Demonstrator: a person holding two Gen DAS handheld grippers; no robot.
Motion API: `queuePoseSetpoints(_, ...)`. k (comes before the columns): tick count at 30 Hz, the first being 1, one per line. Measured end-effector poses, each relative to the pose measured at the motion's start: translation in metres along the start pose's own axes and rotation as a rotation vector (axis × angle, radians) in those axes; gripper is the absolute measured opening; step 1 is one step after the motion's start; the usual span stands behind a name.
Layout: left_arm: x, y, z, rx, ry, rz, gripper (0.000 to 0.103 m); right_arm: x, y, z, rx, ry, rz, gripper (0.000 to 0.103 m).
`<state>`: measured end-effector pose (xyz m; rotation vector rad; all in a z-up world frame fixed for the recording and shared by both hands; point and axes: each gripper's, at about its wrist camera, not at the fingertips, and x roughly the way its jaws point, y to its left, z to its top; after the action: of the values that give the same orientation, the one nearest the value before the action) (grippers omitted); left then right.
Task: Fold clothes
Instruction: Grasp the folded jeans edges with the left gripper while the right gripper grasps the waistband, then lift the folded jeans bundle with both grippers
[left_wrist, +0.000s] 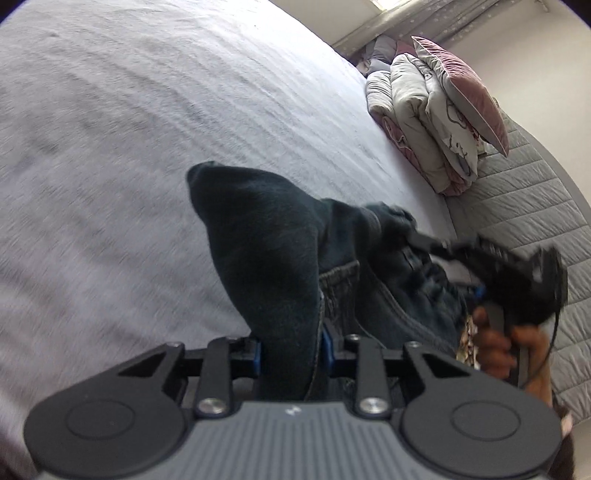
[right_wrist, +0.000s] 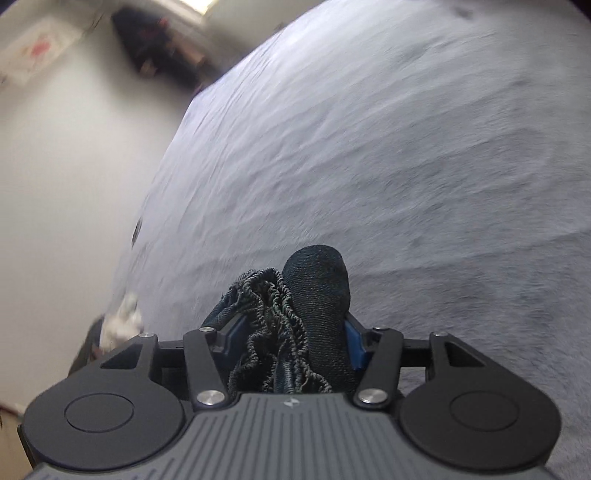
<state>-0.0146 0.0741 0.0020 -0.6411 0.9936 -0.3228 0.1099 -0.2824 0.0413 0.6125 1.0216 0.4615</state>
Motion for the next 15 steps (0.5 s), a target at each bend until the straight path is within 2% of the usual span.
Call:
queuePoseSetpoints(3, -0.010, 0.007, -0.015, -0.015, -0.005, 0.012, 0.029, 0.015, 0.009, -0.007, -0.043, 0.043, 0.012, 0.057)
queuePoseSetpoints(6, -0.010, 0.014, -0.024, 0.016, -0.007, 0.047, 0.030, 0.031, 0.014, -0.013, -0.075, 0.069, 0.015, 0.058)
queuePoseSetpoints(11, -0.001, 0.030, -0.018, 0.013, 0.027, 0.079, 0.036, 0.045, 0.008, -0.016, -0.067, 0.049, -0.027, 0.064)
queuePoseSetpoints(15, -0.011, 0.024, -0.013, 0.101, 0.052, 0.100, 0.044, 0.033, 0.010, -0.016, -0.091, -0.015, -0.092, 0.067)
